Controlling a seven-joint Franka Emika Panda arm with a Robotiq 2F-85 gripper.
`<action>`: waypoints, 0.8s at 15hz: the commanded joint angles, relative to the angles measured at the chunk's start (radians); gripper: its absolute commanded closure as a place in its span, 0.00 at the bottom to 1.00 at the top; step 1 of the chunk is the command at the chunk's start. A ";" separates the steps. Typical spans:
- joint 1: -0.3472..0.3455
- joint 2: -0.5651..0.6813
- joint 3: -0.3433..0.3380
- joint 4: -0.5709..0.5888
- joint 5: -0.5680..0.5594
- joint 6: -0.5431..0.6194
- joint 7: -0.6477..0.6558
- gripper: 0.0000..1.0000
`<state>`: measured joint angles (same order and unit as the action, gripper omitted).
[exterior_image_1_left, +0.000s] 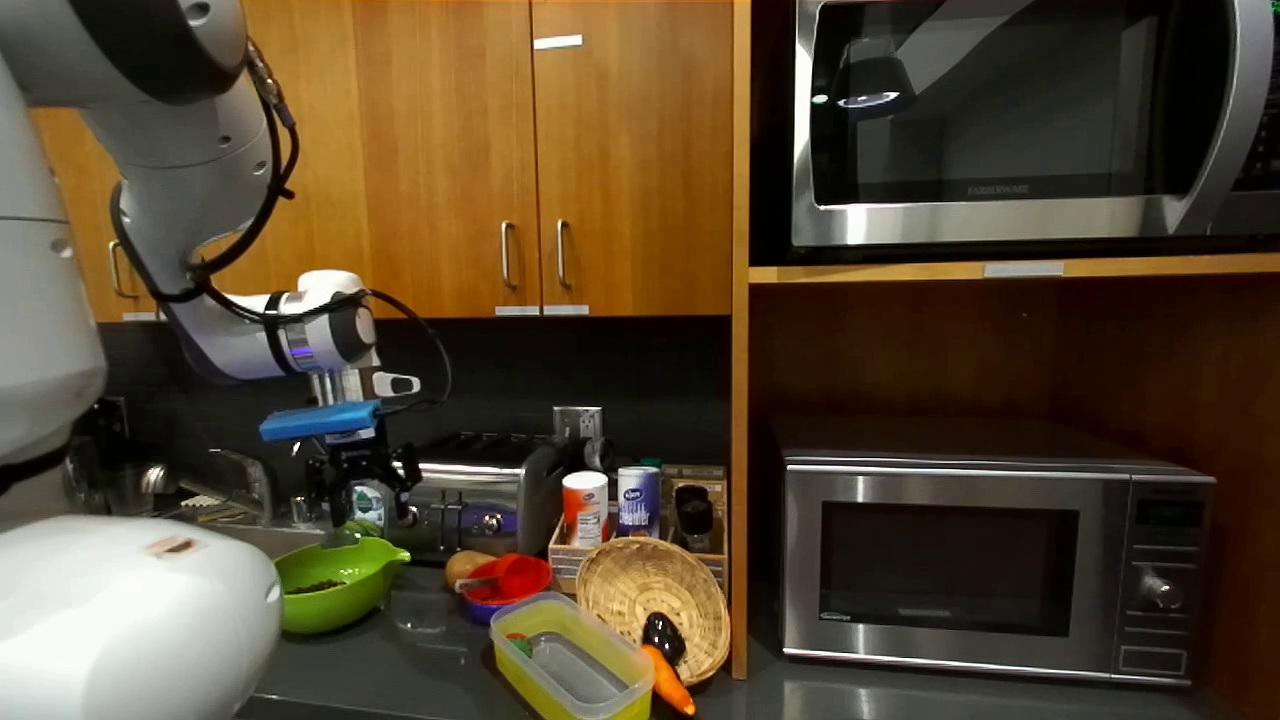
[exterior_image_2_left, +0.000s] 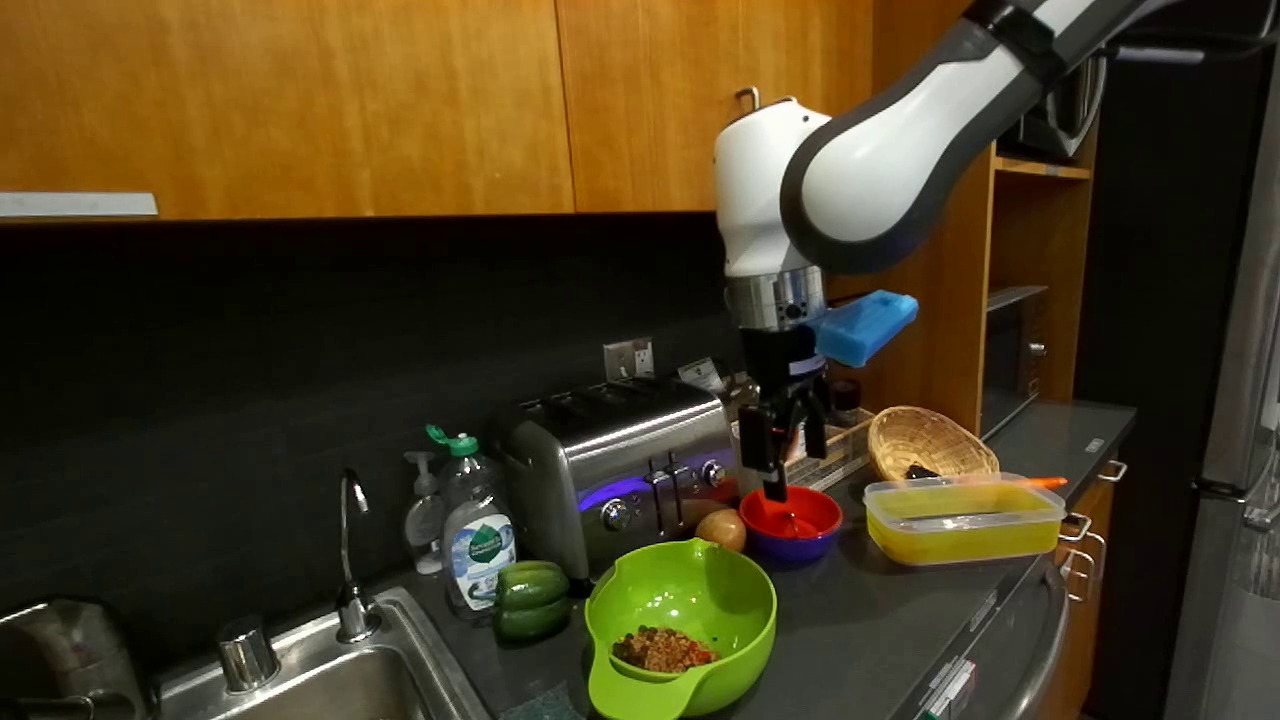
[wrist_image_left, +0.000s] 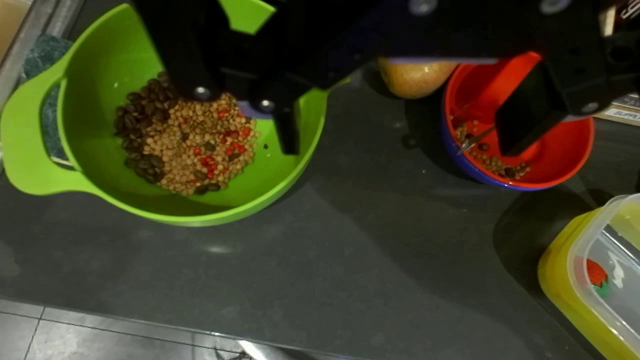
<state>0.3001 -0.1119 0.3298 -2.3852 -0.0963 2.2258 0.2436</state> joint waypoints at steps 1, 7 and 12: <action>-0.001 -0.018 0.003 0.001 -0.013 -0.022 0.011 0.00; 0.002 -0.031 0.008 -0.021 -0.017 -0.013 0.025 0.00; 0.002 -0.030 0.008 -0.039 -0.007 0.001 0.027 0.00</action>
<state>0.3003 -0.1149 0.3328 -2.4006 -0.0963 2.2257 0.2469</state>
